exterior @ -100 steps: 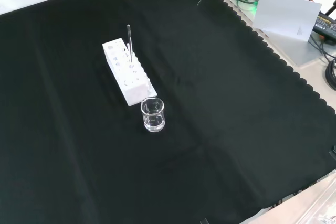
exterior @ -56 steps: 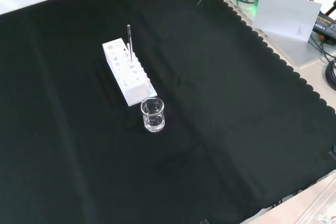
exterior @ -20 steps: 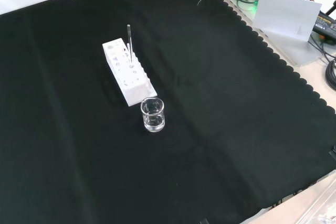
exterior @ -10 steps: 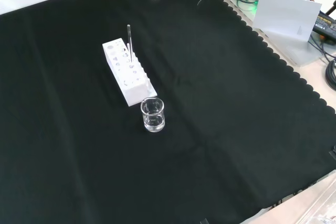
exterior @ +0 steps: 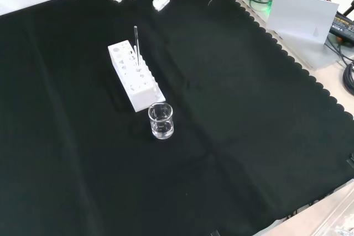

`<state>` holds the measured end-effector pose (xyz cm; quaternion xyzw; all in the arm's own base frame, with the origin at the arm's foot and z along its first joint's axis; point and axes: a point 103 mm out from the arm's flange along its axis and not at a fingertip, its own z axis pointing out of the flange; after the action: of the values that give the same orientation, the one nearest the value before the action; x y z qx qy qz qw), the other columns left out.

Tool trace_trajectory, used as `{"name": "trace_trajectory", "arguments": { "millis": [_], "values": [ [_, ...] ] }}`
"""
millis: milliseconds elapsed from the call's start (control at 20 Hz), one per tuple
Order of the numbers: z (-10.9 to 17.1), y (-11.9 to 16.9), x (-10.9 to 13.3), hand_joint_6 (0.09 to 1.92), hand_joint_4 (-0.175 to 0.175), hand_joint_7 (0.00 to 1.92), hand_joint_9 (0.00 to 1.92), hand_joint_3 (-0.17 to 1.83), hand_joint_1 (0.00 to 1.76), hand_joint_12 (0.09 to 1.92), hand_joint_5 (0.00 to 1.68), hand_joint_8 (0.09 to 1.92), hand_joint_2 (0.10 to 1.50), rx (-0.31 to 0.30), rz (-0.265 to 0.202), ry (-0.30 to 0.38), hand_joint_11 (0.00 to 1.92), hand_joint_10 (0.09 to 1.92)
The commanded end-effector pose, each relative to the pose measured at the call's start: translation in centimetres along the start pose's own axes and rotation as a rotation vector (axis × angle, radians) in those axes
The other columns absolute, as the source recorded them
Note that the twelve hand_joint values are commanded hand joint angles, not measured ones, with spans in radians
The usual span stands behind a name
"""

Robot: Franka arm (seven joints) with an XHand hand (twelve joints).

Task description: Take the glass rod from the white test tube rack.

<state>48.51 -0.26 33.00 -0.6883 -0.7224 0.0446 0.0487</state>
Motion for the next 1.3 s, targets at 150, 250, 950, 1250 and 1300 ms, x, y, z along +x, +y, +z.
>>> {"name": "trace_trajectory", "arguments": {
  "millis": [150, 250, 950, 1250, 1300],
  "values": [
    [1.0, 2.2, 0.4, 0.09, -0.175, 0.51, 0.89, 0.47, 0.64, 1.25, 0.37, 0.93, 0.84, 0.010, 0.025, -0.046, 0.82, 0.87],
    [1.6, 2.8, 0.0, 0.09, -0.175, 0.55, 0.93, 0.47, 0.64, 1.24, 0.38, 0.93, 0.84, 0.007, 0.029, -0.043, 0.88, 0.88],
    [4.2, 4.7, -0.8, 0.09, -0.175, 0.61, 0.98, 0.48, 0.64, 1.22, 0.41, 0.95, 0.84, 0.045, 0.050, -0.054, 0.97, 0.92],
    [7.7, 6.2, -1.3, 0.09, -0.175, 0.66, 1.03, 0.48, 0.64, 1.21, 0.42, 0.96, 0.84, 0.058, 0.066, -0.057, 1.05, 0.95],
    [7.7, 6.0, -1.2, 0.09, -0.175, 0.67, 1.04, 0.48, 0.64, 1.21, 0.42, 0.96, 0.84, 0.038, 0.080, -0.053, 1.06, 0.95]
  ]
}}
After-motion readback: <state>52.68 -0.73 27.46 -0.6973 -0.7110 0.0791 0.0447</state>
